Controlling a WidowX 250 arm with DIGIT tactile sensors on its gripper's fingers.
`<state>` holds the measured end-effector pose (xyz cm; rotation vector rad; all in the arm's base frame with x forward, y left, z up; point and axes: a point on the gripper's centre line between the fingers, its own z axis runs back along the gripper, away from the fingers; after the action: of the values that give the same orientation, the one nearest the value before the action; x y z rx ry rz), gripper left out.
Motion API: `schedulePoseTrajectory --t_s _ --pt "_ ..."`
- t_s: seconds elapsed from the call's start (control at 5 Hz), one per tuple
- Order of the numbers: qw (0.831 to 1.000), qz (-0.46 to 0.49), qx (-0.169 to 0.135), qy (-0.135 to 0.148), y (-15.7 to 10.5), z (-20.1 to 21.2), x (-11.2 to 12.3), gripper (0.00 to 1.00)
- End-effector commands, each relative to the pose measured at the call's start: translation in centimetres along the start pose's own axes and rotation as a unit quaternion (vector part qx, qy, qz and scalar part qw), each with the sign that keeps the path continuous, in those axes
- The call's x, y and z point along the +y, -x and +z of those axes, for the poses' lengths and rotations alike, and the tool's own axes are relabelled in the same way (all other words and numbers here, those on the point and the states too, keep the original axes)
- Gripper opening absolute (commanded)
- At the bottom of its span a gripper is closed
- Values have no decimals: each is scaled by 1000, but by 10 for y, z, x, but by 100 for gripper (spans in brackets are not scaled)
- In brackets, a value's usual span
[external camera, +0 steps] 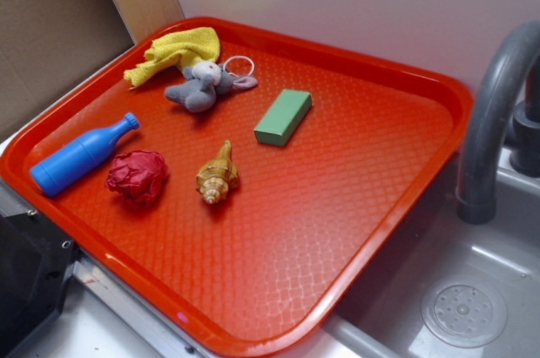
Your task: Grab the yellow cloth.
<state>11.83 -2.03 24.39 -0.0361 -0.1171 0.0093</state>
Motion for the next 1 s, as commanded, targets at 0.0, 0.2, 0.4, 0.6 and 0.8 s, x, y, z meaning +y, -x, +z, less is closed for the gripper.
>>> schedulePoseTrajectory --t_s 0.0,0.2,0.4,0.6,0.8 --pt "1000 0 0 0 0 0 0 100" --pt "1000 -5 -18 -23 -20 -9 -2 100" --pt "992 -51 -79 -87 -50 -24 4 100" --pt "983 -82 -100 -132 -76 -41 28 100" --pt "968 -131 -107 -186 -94 -58 53 100"
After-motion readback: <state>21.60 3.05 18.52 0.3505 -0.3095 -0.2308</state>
